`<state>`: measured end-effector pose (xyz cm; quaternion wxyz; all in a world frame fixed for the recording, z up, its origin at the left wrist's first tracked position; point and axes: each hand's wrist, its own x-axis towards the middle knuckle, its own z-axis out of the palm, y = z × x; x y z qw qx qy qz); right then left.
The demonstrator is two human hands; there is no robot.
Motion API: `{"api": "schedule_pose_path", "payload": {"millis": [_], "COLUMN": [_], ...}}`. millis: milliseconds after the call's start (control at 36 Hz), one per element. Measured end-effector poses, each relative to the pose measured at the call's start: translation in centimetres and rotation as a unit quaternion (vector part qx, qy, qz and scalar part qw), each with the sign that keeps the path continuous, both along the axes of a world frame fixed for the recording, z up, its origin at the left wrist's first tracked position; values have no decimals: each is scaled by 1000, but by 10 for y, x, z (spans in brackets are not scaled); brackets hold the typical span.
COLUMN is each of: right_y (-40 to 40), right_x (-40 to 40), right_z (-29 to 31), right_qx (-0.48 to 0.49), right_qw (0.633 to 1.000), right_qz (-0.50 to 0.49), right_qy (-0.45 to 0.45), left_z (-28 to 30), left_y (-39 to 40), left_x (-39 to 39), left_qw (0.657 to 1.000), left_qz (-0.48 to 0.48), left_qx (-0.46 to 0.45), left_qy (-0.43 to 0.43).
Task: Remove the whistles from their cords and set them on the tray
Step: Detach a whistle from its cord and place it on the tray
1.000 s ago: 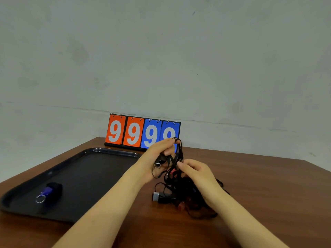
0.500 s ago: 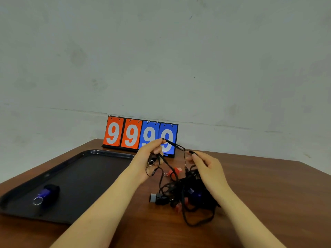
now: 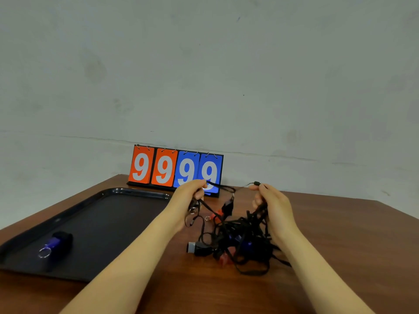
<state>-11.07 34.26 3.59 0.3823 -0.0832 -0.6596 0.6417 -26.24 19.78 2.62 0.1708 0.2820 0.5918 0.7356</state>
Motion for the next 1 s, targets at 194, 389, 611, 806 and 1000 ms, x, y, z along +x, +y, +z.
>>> {"api": "schedule_pose_path", "payload": {"millis": [194, 389, 611, 806, 1000], "right_y": [-16, -13, -1, -2, -13], "right_x": [-3, 0, 9, 5, 2], "right_z": [-5, -1, 11, 6, 2], "right_qx": [169, 144, -115, 18, 4], "right_qw": [985, 989, 983, 999, 998], "right_qz": [-3, 2, 53, 14, 54], "right_qy": [-33, 9, 135, 23, -22], "left_z": [-18, -29, -27, -18, -23], "left_y": [16, 26, 19, 20, 20], "left_x": [20, 21, 11, 6, 22], "left_qw": [980, 969, 965, 984, 984], "left_qz": [-41, -136, -139, -64, -106], "left_qx": [-133, -171, -182, -107, -121], "left_qy": [141, 112, 128, 131, 76]}}
